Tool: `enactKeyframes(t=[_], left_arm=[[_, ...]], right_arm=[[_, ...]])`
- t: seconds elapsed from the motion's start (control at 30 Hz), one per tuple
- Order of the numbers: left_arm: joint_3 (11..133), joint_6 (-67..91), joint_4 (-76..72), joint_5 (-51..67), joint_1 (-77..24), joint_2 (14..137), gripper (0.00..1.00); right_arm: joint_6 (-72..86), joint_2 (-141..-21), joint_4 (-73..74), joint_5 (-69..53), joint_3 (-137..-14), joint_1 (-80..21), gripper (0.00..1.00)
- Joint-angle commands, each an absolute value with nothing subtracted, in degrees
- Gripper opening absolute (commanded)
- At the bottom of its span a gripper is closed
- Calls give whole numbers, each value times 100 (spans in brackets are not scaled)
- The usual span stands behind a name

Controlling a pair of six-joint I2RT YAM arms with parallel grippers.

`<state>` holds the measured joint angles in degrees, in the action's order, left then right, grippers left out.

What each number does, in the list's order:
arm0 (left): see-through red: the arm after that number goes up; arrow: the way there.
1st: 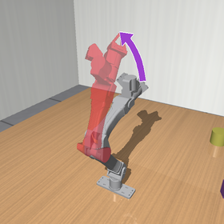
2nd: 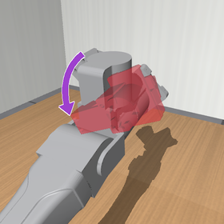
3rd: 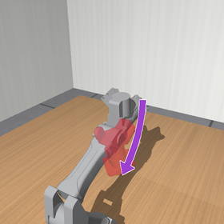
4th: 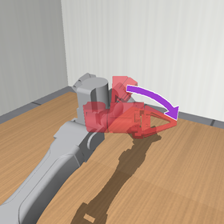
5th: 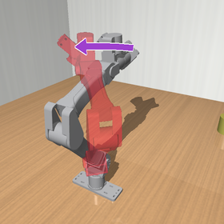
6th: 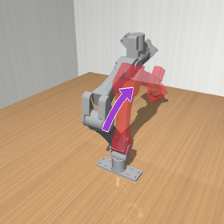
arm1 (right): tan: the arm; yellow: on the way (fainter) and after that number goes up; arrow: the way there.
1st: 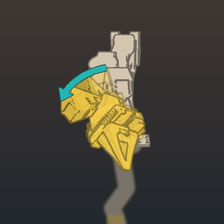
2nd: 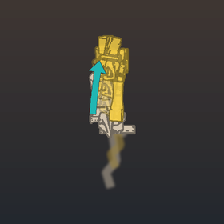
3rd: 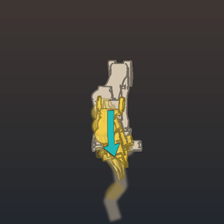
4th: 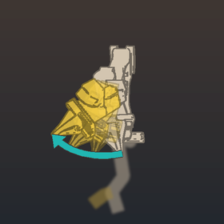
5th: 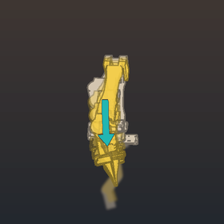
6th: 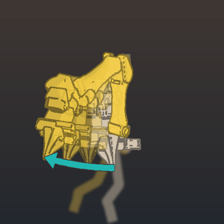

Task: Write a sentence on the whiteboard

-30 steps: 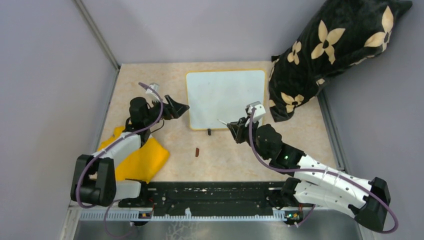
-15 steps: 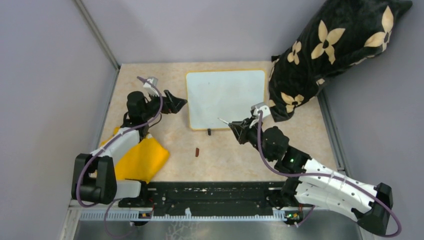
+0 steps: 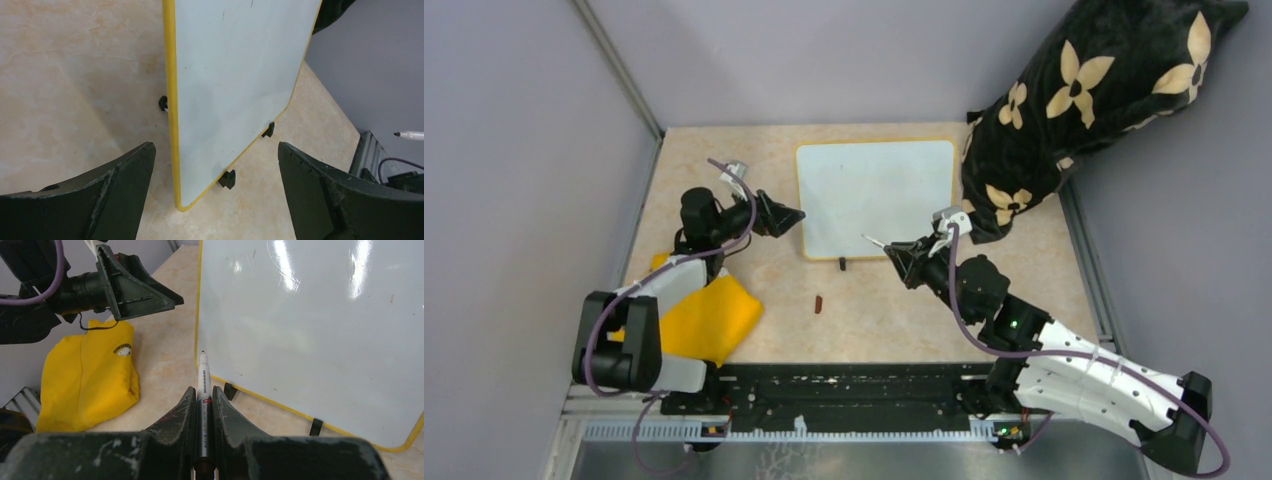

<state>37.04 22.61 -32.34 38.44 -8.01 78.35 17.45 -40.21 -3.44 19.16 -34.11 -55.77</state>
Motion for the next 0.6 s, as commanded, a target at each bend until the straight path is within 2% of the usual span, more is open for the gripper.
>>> enactKeyframes(t=[0.0,0.37,0.57], left_arm=[[3569,2711,-4446,5071,-572,8336,96],[3477,3091,-5400,5706,-260,9282,87],[3432,3727,-6789,6240,-263,10081,79]], right_arm=[[1890,-3984,-523,1848,-3430,-5651,0],[1994,-4064,-650,1809,-3388,-5652,0],[2037,-4239,-747,1742,-3442,-5651,0]])
